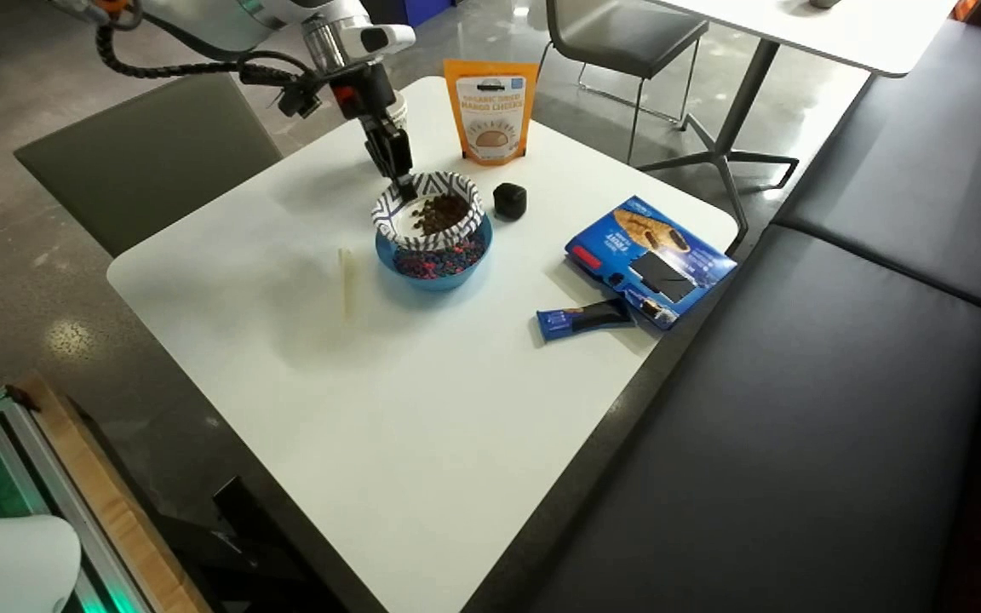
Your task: Place one paper plate on top of another then place them inside the blue bowl
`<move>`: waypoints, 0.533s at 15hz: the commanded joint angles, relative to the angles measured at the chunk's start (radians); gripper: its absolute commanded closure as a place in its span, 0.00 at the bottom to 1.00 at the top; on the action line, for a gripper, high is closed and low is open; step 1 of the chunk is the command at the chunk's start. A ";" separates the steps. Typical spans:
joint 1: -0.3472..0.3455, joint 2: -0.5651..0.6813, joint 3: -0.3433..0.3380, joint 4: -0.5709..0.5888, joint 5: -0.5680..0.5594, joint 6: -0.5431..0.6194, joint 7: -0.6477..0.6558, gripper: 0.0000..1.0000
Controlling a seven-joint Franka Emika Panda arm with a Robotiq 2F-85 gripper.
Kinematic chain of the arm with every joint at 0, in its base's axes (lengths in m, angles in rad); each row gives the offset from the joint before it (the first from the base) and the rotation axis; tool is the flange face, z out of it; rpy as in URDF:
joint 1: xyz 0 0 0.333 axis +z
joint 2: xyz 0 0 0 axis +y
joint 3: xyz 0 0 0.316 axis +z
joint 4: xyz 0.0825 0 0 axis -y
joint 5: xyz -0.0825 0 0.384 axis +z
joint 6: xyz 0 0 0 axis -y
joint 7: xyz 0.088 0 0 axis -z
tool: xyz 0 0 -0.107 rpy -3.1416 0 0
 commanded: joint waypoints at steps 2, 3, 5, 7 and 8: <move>0.005 0.037 -0.005 0.025 0.033 0.049 -0.037 0.98; 0.004 0.036 -0.006 0.019 0.039 0.058 -0.039 0.98; 0.005 0.033 -0.010 0.007 0.039 0.073 -0.042 0.98; 0.005 0.031 -0.011 -0.003 0.038 0.083 -0.050 0.98; 0.006 0.030 -0.013 -0.010 0.034 0.090 -0.052 0.98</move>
